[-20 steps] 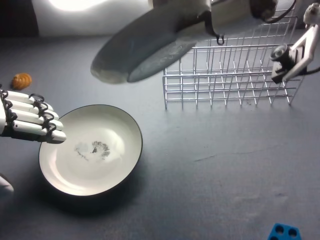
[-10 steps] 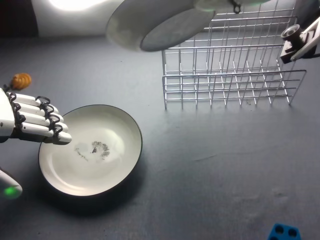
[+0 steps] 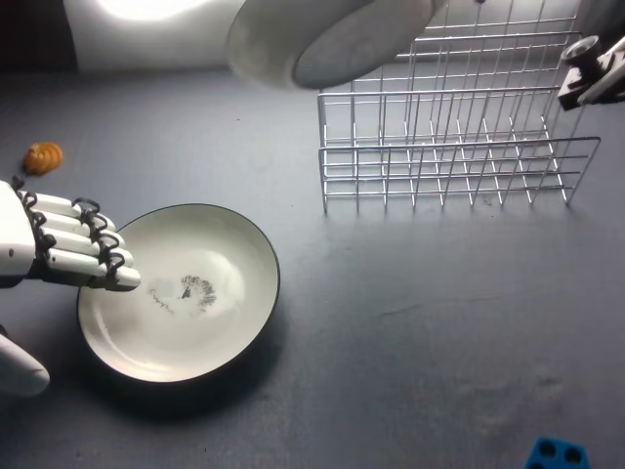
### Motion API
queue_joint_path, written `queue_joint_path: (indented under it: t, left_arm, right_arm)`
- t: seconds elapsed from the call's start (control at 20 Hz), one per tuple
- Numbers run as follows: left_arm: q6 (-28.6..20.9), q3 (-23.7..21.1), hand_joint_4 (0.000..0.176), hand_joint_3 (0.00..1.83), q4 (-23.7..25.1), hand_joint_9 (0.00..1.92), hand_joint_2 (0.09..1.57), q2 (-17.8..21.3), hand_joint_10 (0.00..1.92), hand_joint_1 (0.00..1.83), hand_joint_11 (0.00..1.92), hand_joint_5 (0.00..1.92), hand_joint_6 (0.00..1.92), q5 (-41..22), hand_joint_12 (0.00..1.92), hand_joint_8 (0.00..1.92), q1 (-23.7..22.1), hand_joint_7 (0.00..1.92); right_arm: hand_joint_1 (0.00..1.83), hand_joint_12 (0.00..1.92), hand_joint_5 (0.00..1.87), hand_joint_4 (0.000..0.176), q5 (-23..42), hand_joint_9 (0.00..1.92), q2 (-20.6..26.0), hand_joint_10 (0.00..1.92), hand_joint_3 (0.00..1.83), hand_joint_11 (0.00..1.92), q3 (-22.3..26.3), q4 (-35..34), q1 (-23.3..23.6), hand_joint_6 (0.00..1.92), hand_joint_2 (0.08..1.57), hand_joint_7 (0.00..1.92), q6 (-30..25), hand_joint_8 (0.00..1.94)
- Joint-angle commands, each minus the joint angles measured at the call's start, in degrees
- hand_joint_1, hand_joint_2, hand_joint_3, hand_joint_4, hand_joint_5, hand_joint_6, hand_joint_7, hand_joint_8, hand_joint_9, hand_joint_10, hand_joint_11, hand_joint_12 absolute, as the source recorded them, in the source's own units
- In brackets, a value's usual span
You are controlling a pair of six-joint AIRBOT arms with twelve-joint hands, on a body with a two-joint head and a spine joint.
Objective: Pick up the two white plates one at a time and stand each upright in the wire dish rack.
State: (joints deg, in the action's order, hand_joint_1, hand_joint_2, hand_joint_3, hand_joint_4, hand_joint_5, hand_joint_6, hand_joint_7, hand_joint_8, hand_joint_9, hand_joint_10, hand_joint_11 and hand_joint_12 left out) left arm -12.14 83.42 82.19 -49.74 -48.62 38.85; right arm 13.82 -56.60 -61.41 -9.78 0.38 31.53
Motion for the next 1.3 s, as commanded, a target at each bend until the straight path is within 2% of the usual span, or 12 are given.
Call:
queue_joint_path:
  t: [0.0, 0.4, 1.25]
  left_arm:
    - [0.0, 0.4, 0.0, 0.0, -2.9, 0.07, 1.07, 0.1, 0.0, 0.0, 0.0, 0.1, 0.0, -1.4, 0.2, 0.0, -0.3, 0.1]
    - [-0.5, 1.8, 0.0, 0.0, -3.2, 0.06, 1.08, -0.7, 0.0, 0.0, 0.0, 0.1, 0.0, -0.9, 0.17, 0.0, 0.0, 0.1]
    - [-2.1, 1.5, 0.0, 0.0, -3.0, 0.1, 1.08, -0.3, 0.0, 0.0, 0.0, 0.12, 0.0, -1.1, 0.23, 0.0, 0.0, 0.13]
  right_arm:
    - [1.36, 1.32, 0.78, 0.0, 7.7, 0.88, 0.8, 1.26, 0.0, 0.66, -0.4, -1.6, 0.4, 1.25, 1.16, 0.91, -0.5, 1.03]
    - [1.36, 1.34, 0.8, 0.0, 5.0, 0.87, 2.0, 1.28, 0.0, 0.66, -2.2, -5.2, -0.1, 1.24, 1.16, 0.89, -0.1, 1.03]
    - [1.36, 1.35, 0.82, 0.0, 3.5, 0.86, 4.1, 1.29, 0.0, 0.67, -1.3, -5.2, 1.4, 1.23, 1.16, 0.88, -0.1, 1.04]
